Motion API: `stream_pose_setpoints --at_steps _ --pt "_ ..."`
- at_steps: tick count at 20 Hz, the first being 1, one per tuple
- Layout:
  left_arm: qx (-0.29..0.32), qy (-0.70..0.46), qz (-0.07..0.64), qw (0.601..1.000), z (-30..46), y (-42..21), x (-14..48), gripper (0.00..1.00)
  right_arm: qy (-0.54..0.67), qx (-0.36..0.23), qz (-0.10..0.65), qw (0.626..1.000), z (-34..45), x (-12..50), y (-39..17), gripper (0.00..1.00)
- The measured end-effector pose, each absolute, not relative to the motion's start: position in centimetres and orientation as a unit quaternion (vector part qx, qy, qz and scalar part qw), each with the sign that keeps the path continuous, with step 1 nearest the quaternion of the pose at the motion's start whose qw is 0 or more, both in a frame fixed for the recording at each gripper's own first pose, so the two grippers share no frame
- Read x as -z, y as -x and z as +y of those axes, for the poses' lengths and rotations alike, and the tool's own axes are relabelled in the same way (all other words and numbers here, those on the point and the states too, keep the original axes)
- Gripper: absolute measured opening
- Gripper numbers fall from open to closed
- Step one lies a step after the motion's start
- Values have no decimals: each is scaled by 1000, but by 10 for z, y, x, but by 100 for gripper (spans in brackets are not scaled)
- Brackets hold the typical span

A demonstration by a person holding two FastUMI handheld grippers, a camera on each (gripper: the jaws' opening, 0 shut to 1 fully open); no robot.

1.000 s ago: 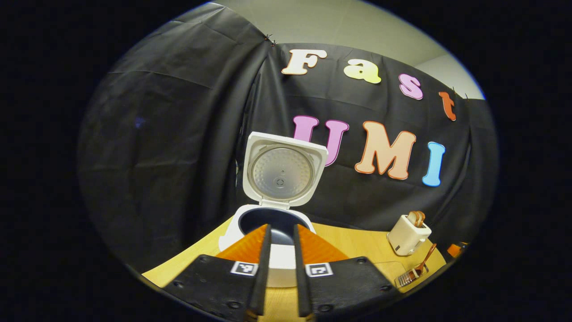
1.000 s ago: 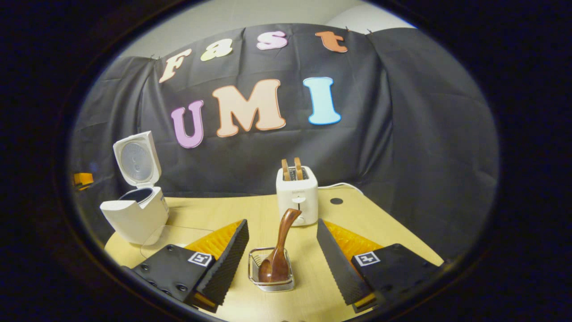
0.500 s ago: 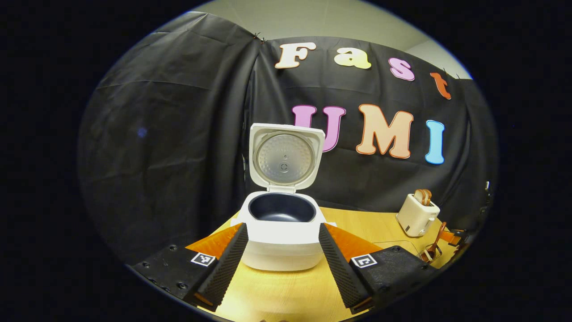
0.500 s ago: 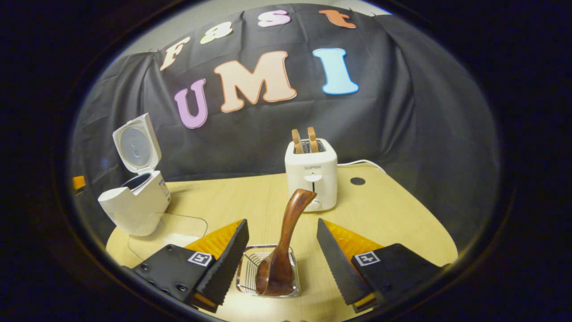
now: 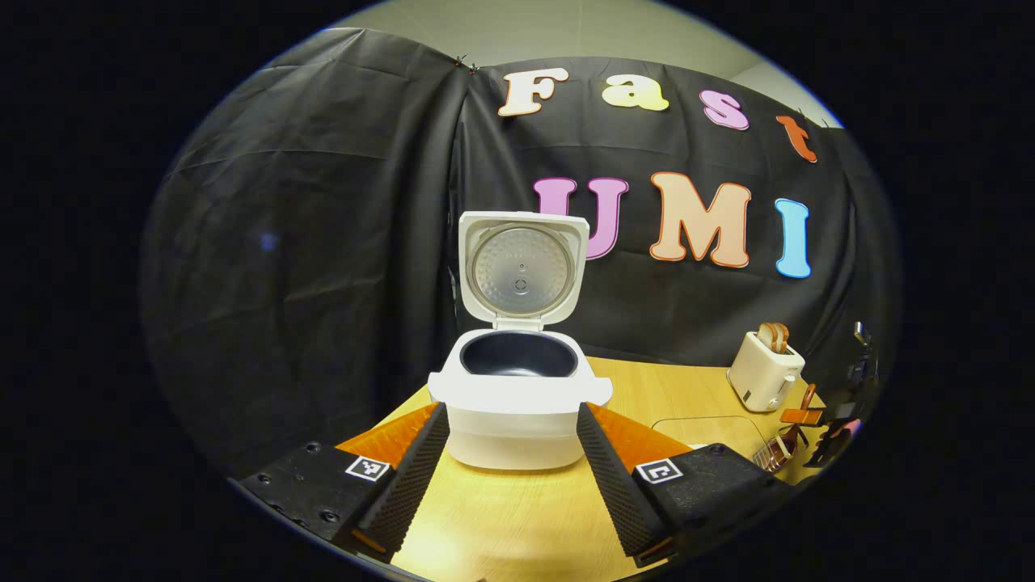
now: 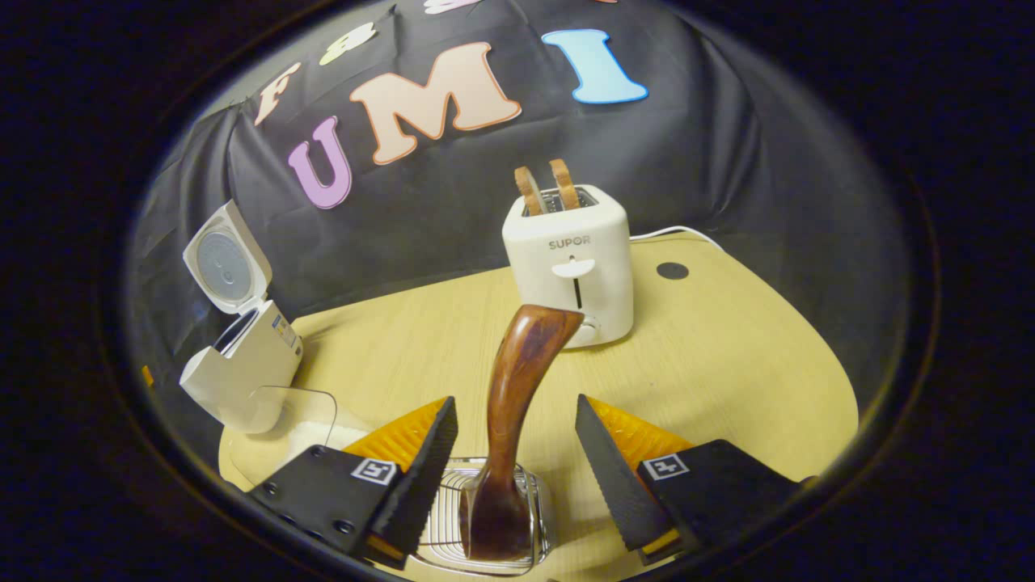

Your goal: Close the left gripper, press the button to open the rice cooker; take a wooden spoon from the chopstick holder with the right hand, scoop a spoonful of rice and pour it into the rice cooker, then put the wooden spoon back into the chopstick holder.

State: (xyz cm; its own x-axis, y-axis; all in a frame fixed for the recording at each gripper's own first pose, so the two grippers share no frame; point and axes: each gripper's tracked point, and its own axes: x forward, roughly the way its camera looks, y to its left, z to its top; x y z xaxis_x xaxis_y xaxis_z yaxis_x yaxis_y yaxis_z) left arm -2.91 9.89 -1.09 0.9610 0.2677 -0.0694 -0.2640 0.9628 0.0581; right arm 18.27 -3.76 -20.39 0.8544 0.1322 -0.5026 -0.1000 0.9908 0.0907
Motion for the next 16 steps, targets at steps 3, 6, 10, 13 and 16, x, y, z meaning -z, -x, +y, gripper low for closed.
stream_pose_setpoints --at_steps 3,6,10,13,16 --pt "-130 -18 50 990 92 28 21 94 -23 -68 274 959 -30 206 -185 67" --pt "-123 -18 55 991 86 25 25 94 -25 -72 291 954 -26 215 -188 47" --pt "-114 -21 59 991 78 22 30 94 -36 -69 305 949 -25 219 -194 27" --pt "-110 -21 64 992 73 20 34 94 -43 -73 308 948 -21 219 -193 22" --pt "-106 -18 67 992 70 19 37 94 -27 -84 296 951 -15 214 -191 19"
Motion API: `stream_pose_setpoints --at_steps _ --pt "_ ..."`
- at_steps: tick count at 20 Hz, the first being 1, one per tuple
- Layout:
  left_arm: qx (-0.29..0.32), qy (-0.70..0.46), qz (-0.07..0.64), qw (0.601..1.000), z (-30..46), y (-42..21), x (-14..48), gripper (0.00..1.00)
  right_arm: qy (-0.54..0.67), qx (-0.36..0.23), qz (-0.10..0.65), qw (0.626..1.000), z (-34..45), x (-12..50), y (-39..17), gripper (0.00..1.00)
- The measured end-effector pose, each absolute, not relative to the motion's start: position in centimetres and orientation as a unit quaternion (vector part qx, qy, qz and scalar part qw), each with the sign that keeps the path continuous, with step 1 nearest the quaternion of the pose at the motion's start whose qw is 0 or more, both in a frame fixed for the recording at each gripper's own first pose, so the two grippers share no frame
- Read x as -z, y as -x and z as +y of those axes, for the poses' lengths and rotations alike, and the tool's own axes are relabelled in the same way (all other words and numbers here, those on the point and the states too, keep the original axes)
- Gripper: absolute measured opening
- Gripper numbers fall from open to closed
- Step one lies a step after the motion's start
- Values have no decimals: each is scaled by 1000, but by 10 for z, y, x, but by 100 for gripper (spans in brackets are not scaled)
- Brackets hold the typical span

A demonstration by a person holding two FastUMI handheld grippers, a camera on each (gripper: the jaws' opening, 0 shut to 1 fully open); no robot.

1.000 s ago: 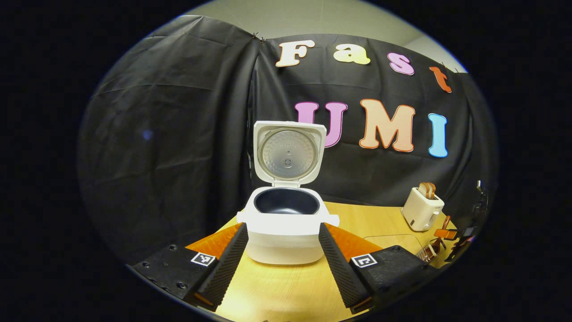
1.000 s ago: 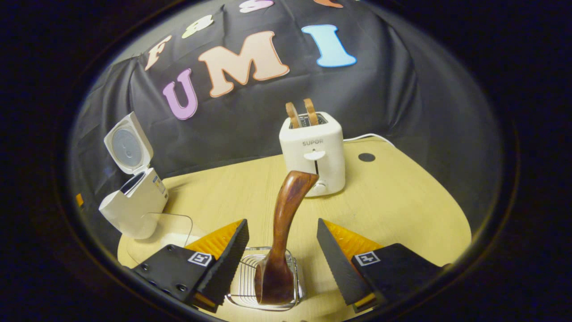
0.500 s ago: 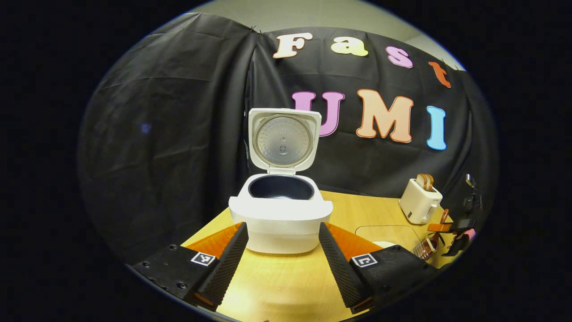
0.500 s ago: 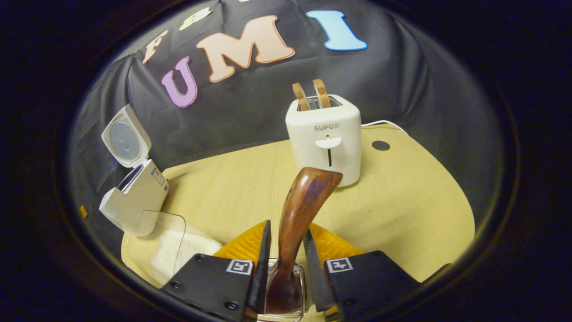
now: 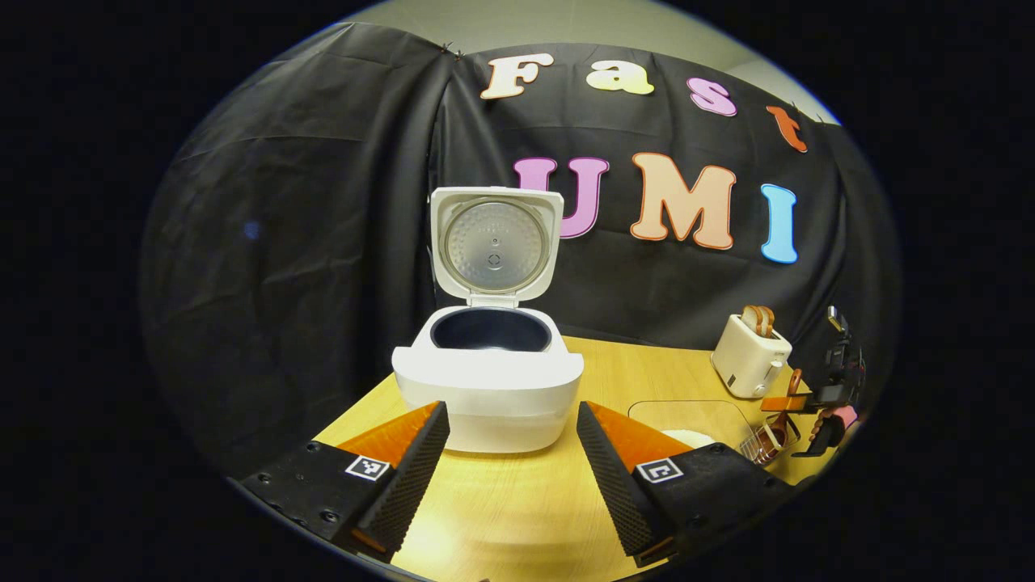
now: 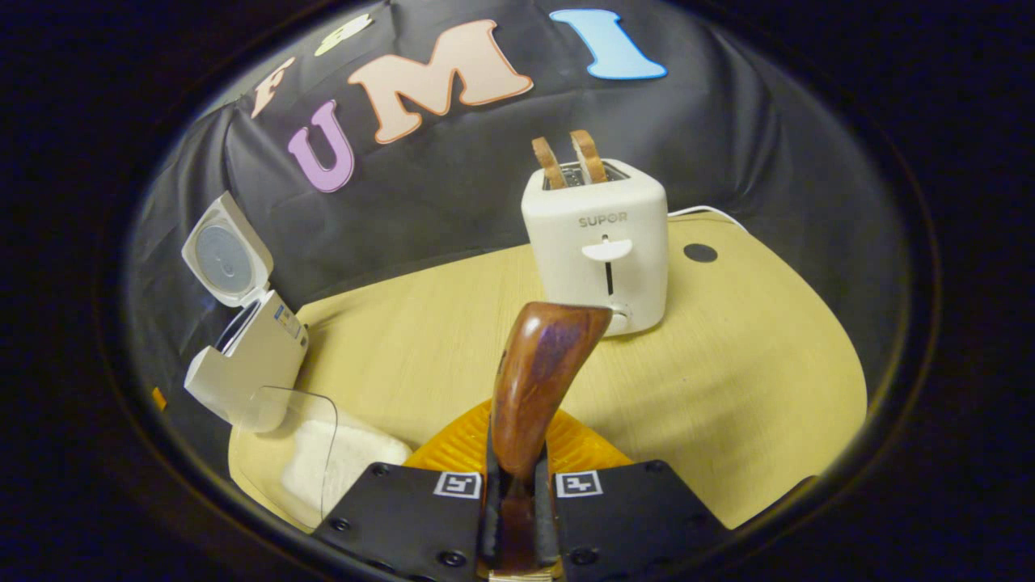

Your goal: Close the left gripper, press the button to open the rice cooker; take a wooden spoon from the chopstick holder with the right hand, scoop a spoonful of rice and pour it into the rice cooker, then put the wooden spoon back into the chopstick holder.

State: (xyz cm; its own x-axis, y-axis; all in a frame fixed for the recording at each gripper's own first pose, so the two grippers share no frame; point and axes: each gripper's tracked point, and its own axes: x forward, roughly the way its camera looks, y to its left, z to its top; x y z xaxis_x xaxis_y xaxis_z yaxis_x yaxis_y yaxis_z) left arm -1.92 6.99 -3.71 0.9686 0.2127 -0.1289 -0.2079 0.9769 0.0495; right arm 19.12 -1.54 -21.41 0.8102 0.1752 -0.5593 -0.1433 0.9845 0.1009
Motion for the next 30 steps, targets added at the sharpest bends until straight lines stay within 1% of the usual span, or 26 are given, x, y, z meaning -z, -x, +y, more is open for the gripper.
stream_pose_setpoints --at_steps 1,3,4,8,9,13,15,16,19,22,25,30 --pt "-105 -17 67 992 70 20 38 94 -20 -85 293 952 -14 211 -189 19" --pt "-104 -17 66 992 70 20 38 94 -6 -68 272 960 -18 201 -186 20" --pt "-103 -16 65 992 70 20 38 94 -6 -71 260 963 -15 193 -185 14" --pt "-98 -12 63 993 71 20 39 94 -24 -64 223 972 -13 162 -179 17" --pt "-96 -10 63 993 72 20 40 94 -28 -62 216 974 -13 154 -177 15" --pt "-85 -12 63 994 75 16 39 94 -39 -47 177 982 -12 116 -170 15" --pt "-79 -6 61 995 76 15 39 94 -35 -51 152 986 -2 92 -167 14" --pt "-76 -5 60 995 76 13 39 94 -36 -57 140 988 5 82 -164 17" --pt "-72 -7 61 996 81 12 40 94 -56 -82 116 988 36 56 -158 16" --pt "-70 -9 59 996 88 12 39 94 -78 -108 105 985 71 52 -152 15" --pt "-69 -12 61 996 96 14 40 94 -77 -126 106 983 107 67 -146 16" --pt "-67 -10 71 995 111 18 45 94 -7 -130 116 985 151 110 -134 14"
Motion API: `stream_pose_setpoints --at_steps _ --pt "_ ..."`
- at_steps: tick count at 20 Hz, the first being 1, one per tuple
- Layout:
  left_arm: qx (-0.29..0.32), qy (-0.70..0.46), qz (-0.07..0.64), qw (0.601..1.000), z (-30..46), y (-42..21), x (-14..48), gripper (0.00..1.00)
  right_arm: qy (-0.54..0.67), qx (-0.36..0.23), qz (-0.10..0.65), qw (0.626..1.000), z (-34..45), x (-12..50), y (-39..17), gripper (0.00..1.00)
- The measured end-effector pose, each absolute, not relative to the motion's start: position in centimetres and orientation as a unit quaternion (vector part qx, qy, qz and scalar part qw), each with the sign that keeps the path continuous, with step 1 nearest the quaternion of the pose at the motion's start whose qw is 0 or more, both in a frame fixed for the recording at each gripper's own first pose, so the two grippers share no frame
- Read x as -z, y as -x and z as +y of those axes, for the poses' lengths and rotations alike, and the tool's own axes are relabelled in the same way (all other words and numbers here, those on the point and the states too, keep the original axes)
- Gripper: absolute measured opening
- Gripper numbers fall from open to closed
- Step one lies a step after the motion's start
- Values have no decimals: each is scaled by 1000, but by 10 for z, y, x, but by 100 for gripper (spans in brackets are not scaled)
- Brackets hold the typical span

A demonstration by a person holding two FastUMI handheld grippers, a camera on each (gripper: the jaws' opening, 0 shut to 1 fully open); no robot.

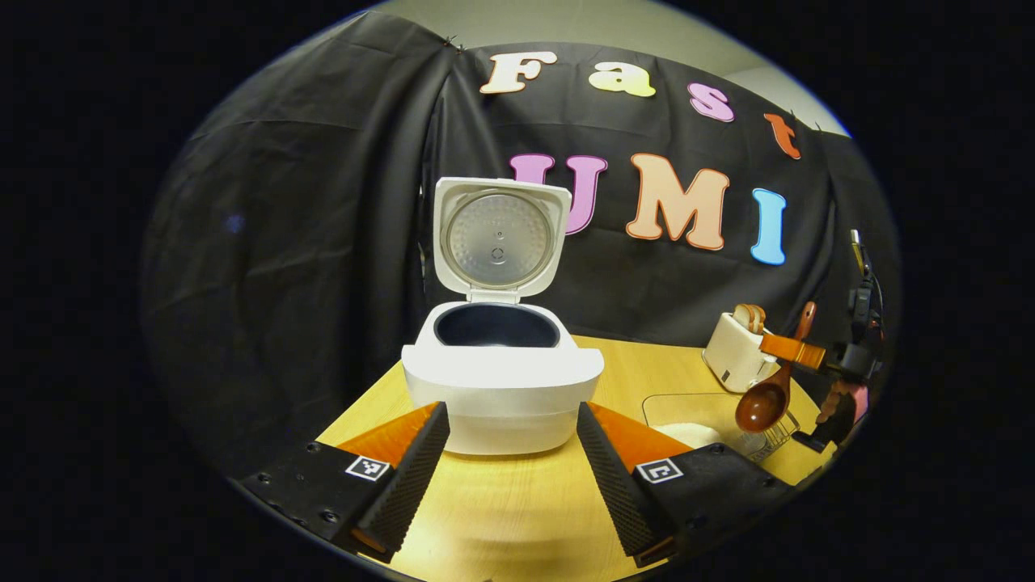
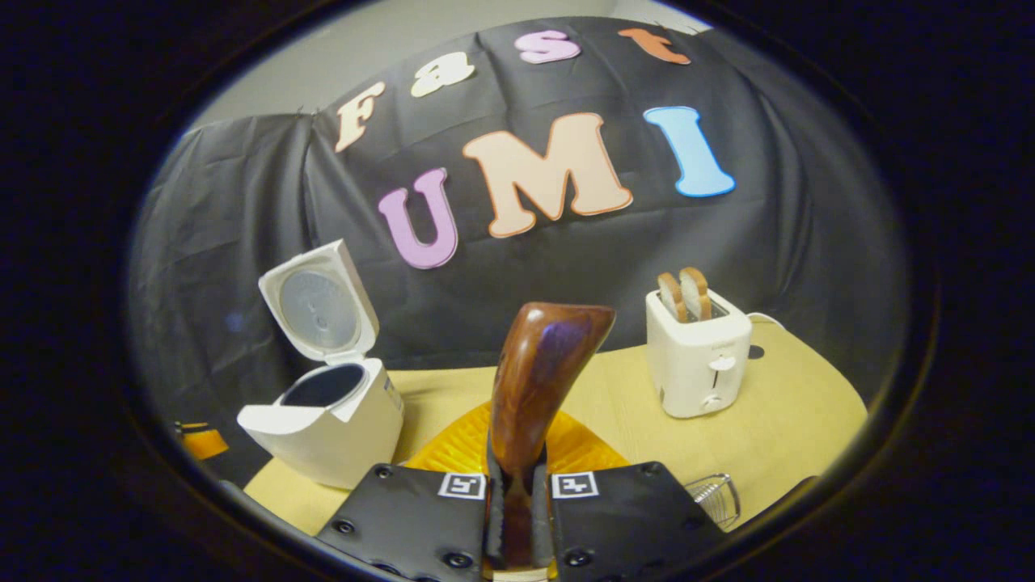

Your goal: Close the left gripper, press the button to open the rice cooker; take a wooden spoon from the chopstick holder with the right hand, scoop a spoonful of rice and pour it into the rice cooker, then put the wooden spoon back into the chopstick holder.

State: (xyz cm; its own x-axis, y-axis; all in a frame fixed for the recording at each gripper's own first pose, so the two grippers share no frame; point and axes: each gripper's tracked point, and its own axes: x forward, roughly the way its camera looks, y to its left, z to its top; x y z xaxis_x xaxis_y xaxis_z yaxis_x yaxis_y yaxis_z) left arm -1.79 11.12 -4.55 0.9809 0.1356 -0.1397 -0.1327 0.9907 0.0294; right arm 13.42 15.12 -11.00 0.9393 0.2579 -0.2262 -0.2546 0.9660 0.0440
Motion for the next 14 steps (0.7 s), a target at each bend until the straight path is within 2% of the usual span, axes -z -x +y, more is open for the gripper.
stream_pose_setpoints --at_steps 8,14 --pt "-67 -12 81 994 136 17 50 94 129 -62 102 984 157 156 -132 14" --pt "-49 -17 73 996 139 7 44 94 145 -37 114 982 156 181 -133 16"
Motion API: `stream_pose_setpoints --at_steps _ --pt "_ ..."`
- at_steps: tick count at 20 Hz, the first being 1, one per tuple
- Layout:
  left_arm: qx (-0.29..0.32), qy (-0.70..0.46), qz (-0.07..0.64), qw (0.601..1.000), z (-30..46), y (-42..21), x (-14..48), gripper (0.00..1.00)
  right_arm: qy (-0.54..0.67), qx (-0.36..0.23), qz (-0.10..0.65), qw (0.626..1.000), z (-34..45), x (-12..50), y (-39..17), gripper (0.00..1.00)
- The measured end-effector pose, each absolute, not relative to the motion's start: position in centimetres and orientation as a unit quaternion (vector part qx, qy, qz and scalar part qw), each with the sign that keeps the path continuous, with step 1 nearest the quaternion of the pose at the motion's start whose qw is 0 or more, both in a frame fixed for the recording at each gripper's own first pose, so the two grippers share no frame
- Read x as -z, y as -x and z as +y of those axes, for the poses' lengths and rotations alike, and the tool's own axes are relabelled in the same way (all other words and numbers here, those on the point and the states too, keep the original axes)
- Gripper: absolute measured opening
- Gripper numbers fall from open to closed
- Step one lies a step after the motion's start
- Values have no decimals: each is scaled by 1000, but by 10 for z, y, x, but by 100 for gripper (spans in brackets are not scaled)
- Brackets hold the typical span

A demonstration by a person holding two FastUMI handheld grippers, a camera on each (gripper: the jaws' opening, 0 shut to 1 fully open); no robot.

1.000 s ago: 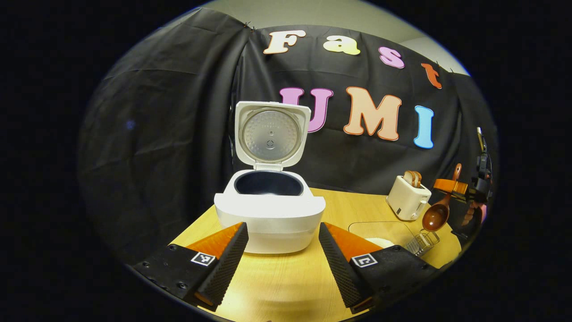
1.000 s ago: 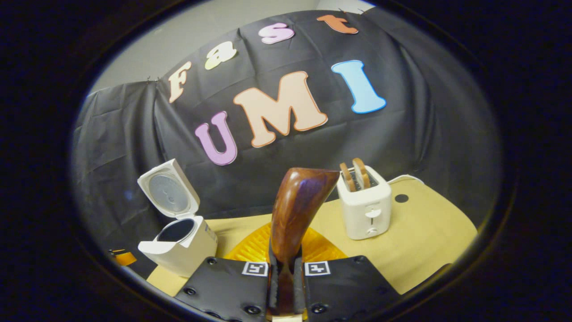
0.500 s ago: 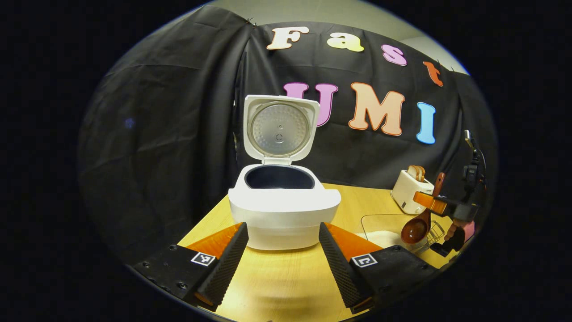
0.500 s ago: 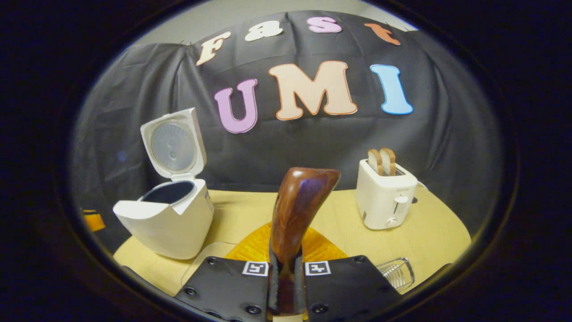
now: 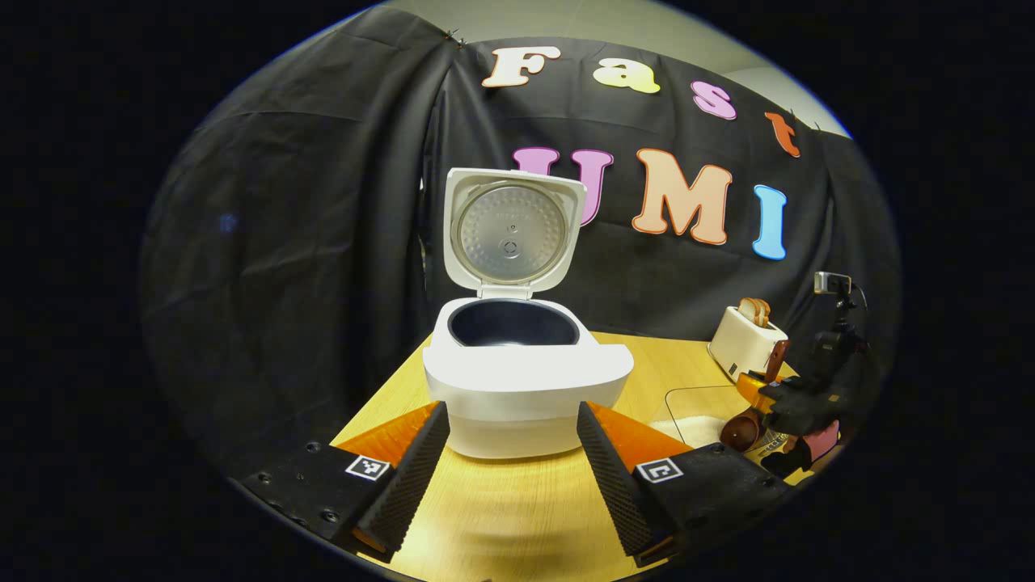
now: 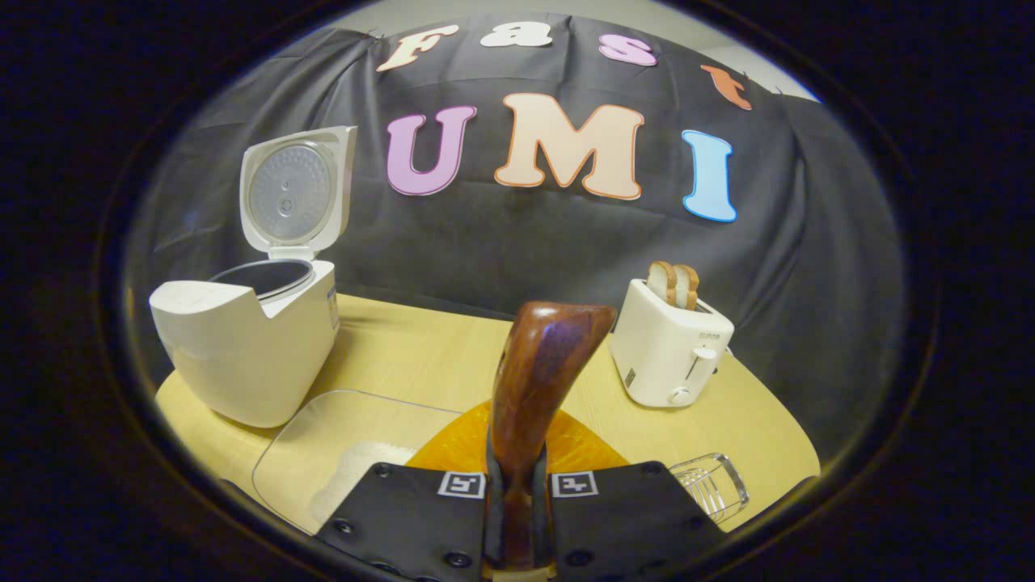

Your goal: Close the left gripper, press the button to open the rice cooker; take a wooden spoon from the chopstick holder with the right hand, scoop a spoonful of rice and pour it into the rice cooker, then put the wooden spoon back into the chopstick holder.

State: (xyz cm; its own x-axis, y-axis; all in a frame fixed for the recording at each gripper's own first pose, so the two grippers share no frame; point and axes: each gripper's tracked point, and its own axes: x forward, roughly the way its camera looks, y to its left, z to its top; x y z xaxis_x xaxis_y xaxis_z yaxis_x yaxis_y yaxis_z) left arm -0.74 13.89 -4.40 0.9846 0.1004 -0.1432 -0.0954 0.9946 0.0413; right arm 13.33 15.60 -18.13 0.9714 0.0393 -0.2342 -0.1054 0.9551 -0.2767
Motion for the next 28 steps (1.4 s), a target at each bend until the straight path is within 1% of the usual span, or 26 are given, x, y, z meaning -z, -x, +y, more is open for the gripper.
stream_pose_setpoints --at_steps 5,9,12,16,20,24,28 --pt "-32 -10 79 996 136 2 54 94 81 -44 146 985 176 196 -126 15" --pt "-29 -16 95 995 138 5 68 94 -15 -55 178 982 195 206 -120 16" --pt "-26 -20 102 994 138 7 71 94 -98 -54 204 972 201 212 -119 16" --pt "-18 -20 101 994 135 8 70 94 -203 -35 234 950 193 219 -117 16" --pt "-11 -24 96 995 130 12 65 94 -253 -36 230 939 189 207 -114 16" --pt "-4 -17 90 996 124 15 60 94 -299 -38 215 929 183 178 -114 15" --pt "4 -10 90 996 120 20 61 94 -320 -33 204 925 174 144 -114 15"
